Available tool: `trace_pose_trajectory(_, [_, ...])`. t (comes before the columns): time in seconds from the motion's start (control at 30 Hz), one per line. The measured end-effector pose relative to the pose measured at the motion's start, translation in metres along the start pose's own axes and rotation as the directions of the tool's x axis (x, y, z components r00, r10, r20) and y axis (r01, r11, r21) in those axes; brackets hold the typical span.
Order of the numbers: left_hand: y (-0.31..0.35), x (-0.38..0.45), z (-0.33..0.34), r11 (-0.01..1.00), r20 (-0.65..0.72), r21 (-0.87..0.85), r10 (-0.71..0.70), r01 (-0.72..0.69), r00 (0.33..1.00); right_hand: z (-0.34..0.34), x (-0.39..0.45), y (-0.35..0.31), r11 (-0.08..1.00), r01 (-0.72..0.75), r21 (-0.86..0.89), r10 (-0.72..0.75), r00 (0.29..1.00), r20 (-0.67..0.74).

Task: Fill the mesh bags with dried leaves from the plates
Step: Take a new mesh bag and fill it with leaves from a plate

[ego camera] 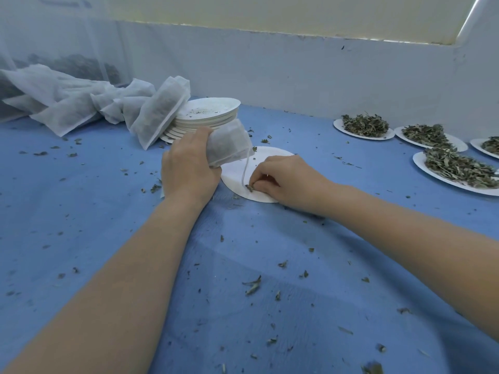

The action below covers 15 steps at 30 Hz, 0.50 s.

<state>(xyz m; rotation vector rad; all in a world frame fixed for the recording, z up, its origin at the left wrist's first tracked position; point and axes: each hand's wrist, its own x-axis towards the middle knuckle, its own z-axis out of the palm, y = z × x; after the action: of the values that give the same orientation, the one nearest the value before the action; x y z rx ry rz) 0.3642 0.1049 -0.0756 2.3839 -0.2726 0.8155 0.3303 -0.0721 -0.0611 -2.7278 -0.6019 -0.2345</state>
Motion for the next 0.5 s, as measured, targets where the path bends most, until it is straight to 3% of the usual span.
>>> trace_pose_trajectory(0.07, [-0.001,0.000,0.001,1.000,-0.003,0.001,0.005,-0.005,1.000,-0.005,0.003,0.000,0.998,-0.049,0.028,0.050,0.999,-0.019])
trace_pose_trajectory(0.2, [0.000,-0.001,0.002,1.000,-0.006,0.002,0.012,-0.012,1.000,-0.031,0.013,0.009,0.949,-0.167,0.267,0.236,0.939,-0.250])
trace_pose_trajectory(0.43, [0.004,-0.002,0.001,0.996,0.005,-0.044,0.078,-0.078,0.997,-0.032,0.032,-0.022,0.987,0.029,0.159,0.018,0.957,-0.288])
trace_pose_trajectory(0.5, [0.004,-0.002,0.001,0.991,-0.004,-0.133,0.029,-0.029,1.000,-0.031,0.036,-0.027,0.970,0.036,0.239,0.039,0.952,-0.303])
